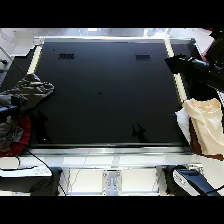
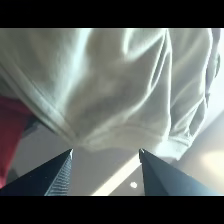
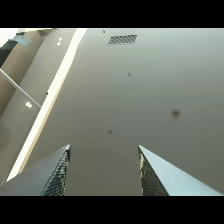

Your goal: Fold the shirts.

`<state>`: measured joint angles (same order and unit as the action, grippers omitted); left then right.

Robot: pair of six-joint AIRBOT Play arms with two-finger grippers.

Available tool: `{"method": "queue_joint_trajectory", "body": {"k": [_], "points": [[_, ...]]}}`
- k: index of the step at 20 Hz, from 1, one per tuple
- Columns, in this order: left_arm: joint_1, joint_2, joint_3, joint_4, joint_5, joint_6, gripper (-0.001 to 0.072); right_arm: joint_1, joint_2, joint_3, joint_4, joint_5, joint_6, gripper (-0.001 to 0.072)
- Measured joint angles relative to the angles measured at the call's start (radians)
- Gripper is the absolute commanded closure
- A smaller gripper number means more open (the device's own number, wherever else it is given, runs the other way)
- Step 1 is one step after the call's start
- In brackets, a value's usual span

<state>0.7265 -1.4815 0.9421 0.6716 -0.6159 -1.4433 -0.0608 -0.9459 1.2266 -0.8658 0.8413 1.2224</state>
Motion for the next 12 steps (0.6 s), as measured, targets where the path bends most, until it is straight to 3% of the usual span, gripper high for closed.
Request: {"method": "queue_joint_trajectory", "body": {"k": [5, 10, 12], "points": [[-0.001, -0.020, -0.001, -0.064, 0.087, 0.058, 0.0243, 0.000, 0.000, 0.000, 0.001, 0.003, 0.000, 0.0234], [-0.004, -0.085, 0.011, -0.266, 0.122, 0.223, 0.0270, 0.000, 0.000, 0.000, 0.001, -0.001, 0.000, 0.0234], [-0.004, -0.118, 0.029, -0.358, 0.125, 0.287, 0.0708, 0.000, 0.000, 0.000, 0.001, -0.003, 0.000, 0.0234]]}}
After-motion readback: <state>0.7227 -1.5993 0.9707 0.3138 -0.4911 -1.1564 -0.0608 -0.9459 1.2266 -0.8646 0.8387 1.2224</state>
